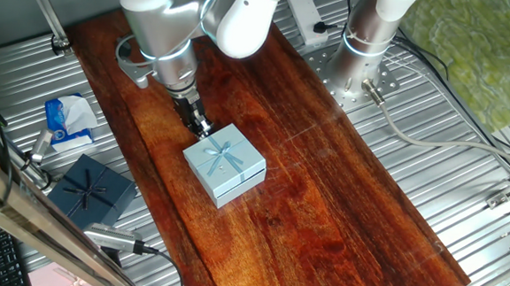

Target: Slide the outer casing onto the gift box

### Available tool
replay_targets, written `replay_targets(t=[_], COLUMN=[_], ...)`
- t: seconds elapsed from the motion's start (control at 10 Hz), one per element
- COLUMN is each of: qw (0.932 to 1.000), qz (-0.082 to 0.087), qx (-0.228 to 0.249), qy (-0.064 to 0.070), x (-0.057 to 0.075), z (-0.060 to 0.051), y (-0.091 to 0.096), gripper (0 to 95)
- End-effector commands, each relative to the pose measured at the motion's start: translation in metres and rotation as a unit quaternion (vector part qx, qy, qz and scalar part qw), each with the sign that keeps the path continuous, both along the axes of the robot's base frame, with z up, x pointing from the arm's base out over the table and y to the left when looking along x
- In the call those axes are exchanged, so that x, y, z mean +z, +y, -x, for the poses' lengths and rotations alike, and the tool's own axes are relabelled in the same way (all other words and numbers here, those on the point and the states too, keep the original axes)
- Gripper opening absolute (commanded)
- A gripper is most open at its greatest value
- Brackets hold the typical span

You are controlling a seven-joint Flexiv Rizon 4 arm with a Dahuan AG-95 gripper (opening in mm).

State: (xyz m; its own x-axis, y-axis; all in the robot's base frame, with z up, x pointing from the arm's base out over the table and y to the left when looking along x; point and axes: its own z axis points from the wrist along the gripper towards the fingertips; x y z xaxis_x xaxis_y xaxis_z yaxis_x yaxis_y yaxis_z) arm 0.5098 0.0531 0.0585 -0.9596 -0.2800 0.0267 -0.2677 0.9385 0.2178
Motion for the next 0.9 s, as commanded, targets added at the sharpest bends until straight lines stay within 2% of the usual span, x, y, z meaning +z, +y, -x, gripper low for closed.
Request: replay_targets(t=[0.1, 0.9], qw=[1.0000, 1.0000], qz=[0.001, 0.001], qx=[-0.001, -0.003], qy=[0.000, 0.001], x=[0.0001, 0.0018], z=[0.0009, 0.0024], y=[0.0005, 0.0030], gripper=[0.0, 0.0])
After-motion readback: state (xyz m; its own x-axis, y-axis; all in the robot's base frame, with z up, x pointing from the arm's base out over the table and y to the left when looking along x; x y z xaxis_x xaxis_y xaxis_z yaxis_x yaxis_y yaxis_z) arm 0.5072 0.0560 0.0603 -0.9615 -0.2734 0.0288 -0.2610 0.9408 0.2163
